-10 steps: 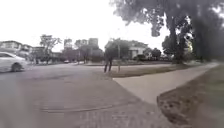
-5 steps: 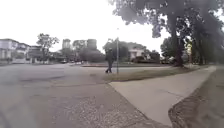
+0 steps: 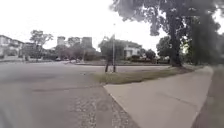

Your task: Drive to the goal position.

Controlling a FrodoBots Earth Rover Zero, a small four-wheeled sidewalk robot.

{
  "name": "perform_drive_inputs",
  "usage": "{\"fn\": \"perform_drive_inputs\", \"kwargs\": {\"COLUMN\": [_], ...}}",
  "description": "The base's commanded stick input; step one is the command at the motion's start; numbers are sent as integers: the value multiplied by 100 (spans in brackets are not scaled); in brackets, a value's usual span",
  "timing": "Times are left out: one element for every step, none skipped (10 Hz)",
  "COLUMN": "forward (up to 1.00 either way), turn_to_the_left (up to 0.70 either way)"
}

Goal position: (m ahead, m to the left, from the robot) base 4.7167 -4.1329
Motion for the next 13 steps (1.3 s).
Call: {"fn": "perform_drive_inputs", "kwargs": {"forward": [0, 0, 0, 0, 0, 0, 0, 0, 63, 100, 100, 100, 100], "turn_to_the_left": [0, 0, 0, 0, 0, 0, 0, 0, 0, 0, 0, -14, -32]}}
